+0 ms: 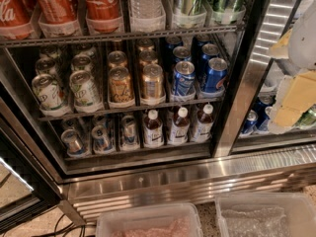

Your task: Pick redbull can from bottom shelf of fridge

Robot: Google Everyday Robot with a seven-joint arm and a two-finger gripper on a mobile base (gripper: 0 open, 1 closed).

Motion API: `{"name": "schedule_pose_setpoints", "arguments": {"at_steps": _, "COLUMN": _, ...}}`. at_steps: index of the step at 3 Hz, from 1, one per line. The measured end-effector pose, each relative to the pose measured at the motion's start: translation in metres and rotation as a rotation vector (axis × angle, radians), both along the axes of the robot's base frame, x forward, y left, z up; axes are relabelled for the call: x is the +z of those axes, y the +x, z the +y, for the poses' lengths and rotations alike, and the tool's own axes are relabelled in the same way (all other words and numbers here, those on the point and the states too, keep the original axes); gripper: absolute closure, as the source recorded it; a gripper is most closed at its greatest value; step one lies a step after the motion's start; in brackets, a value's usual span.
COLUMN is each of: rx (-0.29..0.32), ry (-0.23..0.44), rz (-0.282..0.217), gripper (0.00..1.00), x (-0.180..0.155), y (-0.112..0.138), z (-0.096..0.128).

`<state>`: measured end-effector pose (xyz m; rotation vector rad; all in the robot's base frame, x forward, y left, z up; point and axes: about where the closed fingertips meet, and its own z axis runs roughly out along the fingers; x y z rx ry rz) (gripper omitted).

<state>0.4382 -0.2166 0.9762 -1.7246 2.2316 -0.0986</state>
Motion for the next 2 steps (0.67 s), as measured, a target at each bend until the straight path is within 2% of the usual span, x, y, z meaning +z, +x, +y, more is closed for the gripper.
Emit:
{"name": "schedule_pose_setpoints", "arguments": {"at_steps": 1, "rx": 0.0, "ry": 0.0, "rz": 0.0, "gripper": 0.0, "x": 0.0001, "y": -0.0001, "z": 0.0}}
{"name": "schedule_pose_setpoints", "arguments": {"at_steps": 2, "rx": -0.004, "ry": 0.008, "rz": -0.036, "gripper": 0.0, "x": 0.0085, "y": -0.0065, "z": 0.0032}}
